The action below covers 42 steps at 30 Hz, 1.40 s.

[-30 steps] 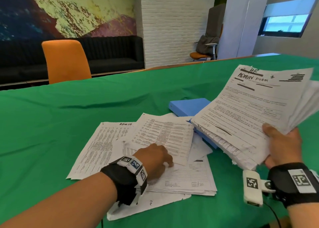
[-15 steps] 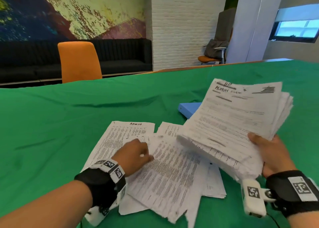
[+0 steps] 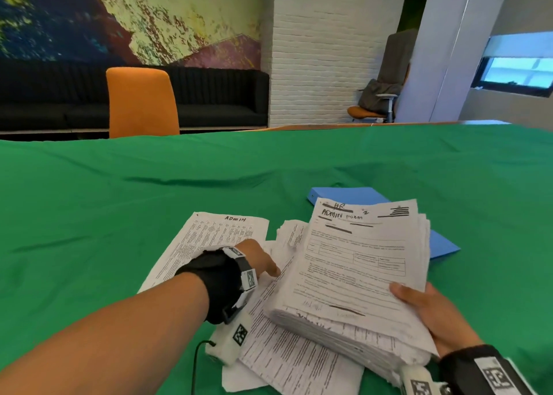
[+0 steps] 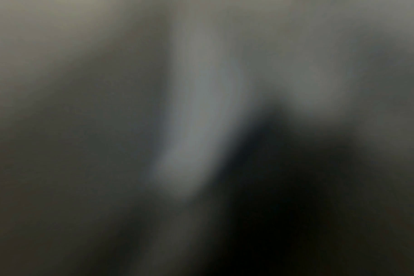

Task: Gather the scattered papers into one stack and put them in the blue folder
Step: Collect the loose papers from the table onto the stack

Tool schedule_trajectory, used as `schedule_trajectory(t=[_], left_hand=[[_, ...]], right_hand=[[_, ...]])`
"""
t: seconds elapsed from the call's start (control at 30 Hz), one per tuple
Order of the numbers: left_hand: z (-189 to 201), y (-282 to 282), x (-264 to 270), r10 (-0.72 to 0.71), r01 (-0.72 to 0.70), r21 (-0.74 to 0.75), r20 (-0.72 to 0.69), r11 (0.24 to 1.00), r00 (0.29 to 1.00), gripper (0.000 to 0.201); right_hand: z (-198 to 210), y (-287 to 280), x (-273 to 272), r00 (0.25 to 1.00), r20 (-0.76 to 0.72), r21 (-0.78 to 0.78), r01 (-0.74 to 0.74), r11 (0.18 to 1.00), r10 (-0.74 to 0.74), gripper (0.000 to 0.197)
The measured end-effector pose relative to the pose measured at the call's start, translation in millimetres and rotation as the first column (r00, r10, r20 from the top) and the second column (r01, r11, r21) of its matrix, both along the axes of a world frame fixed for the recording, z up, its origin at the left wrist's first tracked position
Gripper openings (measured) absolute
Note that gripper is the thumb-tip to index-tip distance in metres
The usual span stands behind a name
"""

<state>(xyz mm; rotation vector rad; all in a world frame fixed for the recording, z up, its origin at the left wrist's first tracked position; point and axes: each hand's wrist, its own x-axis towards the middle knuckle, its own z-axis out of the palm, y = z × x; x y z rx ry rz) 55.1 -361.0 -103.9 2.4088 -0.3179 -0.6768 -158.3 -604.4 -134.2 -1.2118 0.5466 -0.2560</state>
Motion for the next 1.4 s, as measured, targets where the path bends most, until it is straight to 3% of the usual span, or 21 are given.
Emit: schedule_trajectory(t=[0.1, 0.23, 0.33, 0.63, 0.7, 0.8, 0.93, 1.0, 1.13, 1.27, 1.4], left_hand=[[3.3, -6.5, -0.8, -0.056, 0.056, 0.047, -0.011, 0.997, 0.998, 0.025], [7.9, -14.6, -9.1, -0.163, 0.161, 0.079, 0.021, 0.984, 0.986, 0.015], [4.3, -19.5, -12.1, -0.183, 0.185, -0.013, 0.071, 0.983, 0.981, 0.036], [20.7, 13.3, -0.3, 0.048, -0.006, -0.292, 0.136, 0.956, 0.989, 0.028], [27.0, 37.7, 7.2, 0.096, -0.061, -0.402, 0.066, 0.913, 0.993, 0.030], [29.0, 78.5, 11.9, 0.131, -0.177, -0.568, -0.123, 0.803, 0.984, 0.059], [34.4, 127.4, 4.8, 0.143, -0.332, -0.687, -0.318, 0.647, 0.937, 0.079], [40.9, 151.0, -3.7, 0.057, -0.353, -0.712, -0.404, 0.607, 0.913, 0.091], [63.3, 187.5, -32.5, -0.108, -0.147, -0.804, -0.253, 0.577, 0.961, 0.073], [76.6, 219.9, -39.5, 0.034, -0.091, -0.833, -0.086, 0.545, 0.996, 0.063], [81.4, 255.0, -42.6, 0.092, -0.107, -0.864, -0.071, 0.491, 0.993, 0.065]], right_hand=[[-2.5, -0.2, -0.7, 1.000, 0.027, 0.019, -0.012, 1.000, 0.012, 0.037], [-2.5, 1.3, -3.7, 0.999, 0.047, 0.045, -0.013, 0.999, 0.011, 0.039], [-1.4, 2.3, -5.0, 0.998, 0.061, 0.043, 0.008, 0.999, -0.011, 0.036], [21.6, 8.1, -14.0, 0.980, 0.199, 0.142, -0.027, 0.990, -0.002, 0.044], [30.8, 21.0, -9.2, 0.966, 0.253, 0.170, -0.088, 0.982, 0.043, 0.042], [40.5, 54.5, 10.4, 0.947, 0.296, 0.197, -0.190, 0.962, 0.126, 0.041], [36.7, 105.7, 48.3, 0.931, 0.240, 0.181, -0.323, 0.929, 0.276, 0.045], [34.6, 130.1, 65.0, 0.917, 0.191, 0.145, -0.380, 0.914, 0.351, 0.045], [35.7, 172.4, 86.6, 0.888, 0.146, 0.072, -0.450, 0.890, 0.437, 0.039], [47.1, 203.3, 100.8, 0.866, 0.194, -0.059, -0.459, 0.886, 0.462, 0.041], [53.1, 220.7, 116.3, 0.843, 0.320, -0.047, -0.442, 0.896, 0.433, 0.061]])
